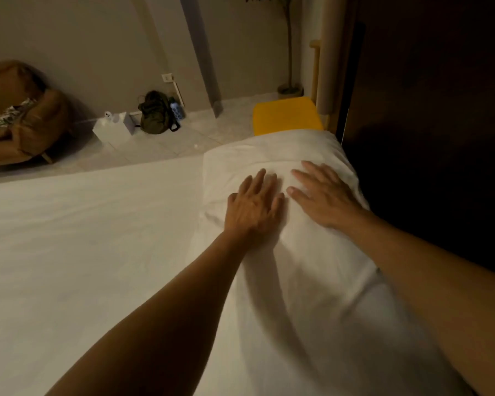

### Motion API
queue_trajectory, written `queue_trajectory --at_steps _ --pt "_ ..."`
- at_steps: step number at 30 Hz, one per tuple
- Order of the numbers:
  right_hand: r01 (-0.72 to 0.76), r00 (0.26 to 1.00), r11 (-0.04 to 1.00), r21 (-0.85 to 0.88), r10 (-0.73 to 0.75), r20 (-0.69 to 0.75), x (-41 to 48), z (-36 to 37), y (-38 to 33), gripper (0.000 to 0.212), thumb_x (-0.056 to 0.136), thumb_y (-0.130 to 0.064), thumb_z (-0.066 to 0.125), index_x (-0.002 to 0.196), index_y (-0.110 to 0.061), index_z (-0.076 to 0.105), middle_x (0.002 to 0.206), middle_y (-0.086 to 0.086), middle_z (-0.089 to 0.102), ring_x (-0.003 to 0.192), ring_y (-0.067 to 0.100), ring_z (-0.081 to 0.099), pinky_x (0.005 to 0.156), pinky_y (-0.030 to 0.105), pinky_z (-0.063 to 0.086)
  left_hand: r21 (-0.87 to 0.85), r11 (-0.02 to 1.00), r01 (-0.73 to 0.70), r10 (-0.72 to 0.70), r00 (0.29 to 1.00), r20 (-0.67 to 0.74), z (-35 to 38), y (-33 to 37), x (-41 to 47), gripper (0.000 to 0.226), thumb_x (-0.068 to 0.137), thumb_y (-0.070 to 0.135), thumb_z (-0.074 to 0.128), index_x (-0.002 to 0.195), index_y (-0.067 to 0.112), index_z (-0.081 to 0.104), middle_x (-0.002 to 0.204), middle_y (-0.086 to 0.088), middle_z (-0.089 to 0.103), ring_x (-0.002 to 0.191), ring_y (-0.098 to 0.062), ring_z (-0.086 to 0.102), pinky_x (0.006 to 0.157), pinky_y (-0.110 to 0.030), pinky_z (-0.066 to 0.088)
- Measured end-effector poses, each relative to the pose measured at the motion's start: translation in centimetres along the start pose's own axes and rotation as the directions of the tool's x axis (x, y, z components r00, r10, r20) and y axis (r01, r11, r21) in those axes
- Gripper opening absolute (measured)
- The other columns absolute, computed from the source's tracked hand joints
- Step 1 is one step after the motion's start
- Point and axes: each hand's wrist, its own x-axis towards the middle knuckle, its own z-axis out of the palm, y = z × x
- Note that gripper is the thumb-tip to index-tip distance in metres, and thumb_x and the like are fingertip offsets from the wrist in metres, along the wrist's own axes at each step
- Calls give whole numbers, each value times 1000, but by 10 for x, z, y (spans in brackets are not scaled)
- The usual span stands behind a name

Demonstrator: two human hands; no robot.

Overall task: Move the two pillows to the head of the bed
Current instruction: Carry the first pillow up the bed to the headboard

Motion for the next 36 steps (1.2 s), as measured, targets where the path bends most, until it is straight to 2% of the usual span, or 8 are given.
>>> queue_trajectory --at_steps 3,10,15,19,28,32,34,36 --pt "-60 997 997 -40 62 55 -16 13 15 62 97 -64 25 154 -42 19 166 -12 4 153 18 1 122 40 1 25 1000 4 -5 999 53 14 -3 -15 60 100 57 17 156 36 21 165 3 14 151 -25 11 117 -46 18" --pt "-344 939 938 35 343 33 -39 -2 50 69 98 -61 23 158 -27 16 167 -2 5 153 28 6 123 43 5 -33 940 339 -337 939 64 0 -41 -47 57 100 53 18 153 32 23 161 -1 23 145 -35 23 112 -49 26" --pt "-93 984 996 -2 92 -152 -81 -3 -9 68 95 -63 26 153 -28 33 165 -3 20 151 26 15 121 44 14 0 985 174 -174 984 43 -10 1 -73 62 98 60 17 157 42 10 166 8 2 152 -30 1 118 -55 12" --pt "21 998 990 -139 -28 -49 -116 23 -15 76 85 -70 11 153 -40 25 166 -6 15 152 21 12 121 47 12 20 997 73 -74 991 113 6 19 -108 64 95 68 9 154 47 -4 165 11 -9 150 -29 -16 118 -61 -2" --pt "-354 935 935 -6 354 -24 -150 17 50 73 92 -69 21 156 -34 16 167 -1 7 151 33 8 122 46 10 -109 896 430 -420 902 103 6 -37 -153 70 91 73 7 155 45 -4 165 9 -10 151 -33 -5 118 -62 9" --pt "-101 973 995 -15 96 -211 -149 14 12 77 90 -68 24 151 -22 38 161 8 29 147 37 24 119 50 21 -37 979 201 -201 980 8 2 -10 -157 64 95 67 11 155 47 -3 164 14 -13 151 -24 -14 119 -53 2" --pt "-11 988 996 -93 -3 -152 -158 26 5 75 91 -69 21 152 -28 36 162 4 27 149 30 23 118 49 24 -24 993 117 -115 992 51 11 0 -164 62 97 66 12 153 50 -6 163 17 -15 149 -20 -22 119 -52 -4" --pt "-25 996 988 -152 12 -86 -169 39 19 75 91 -73 15 154 -34 29 164 -1 21 151 25 19 118 47 24 -27 983 182 -179 979 99 18 -8 -172 62 96 68 12 153 51 -7 163 16 -17 149 -20 -23 120 -54 0"
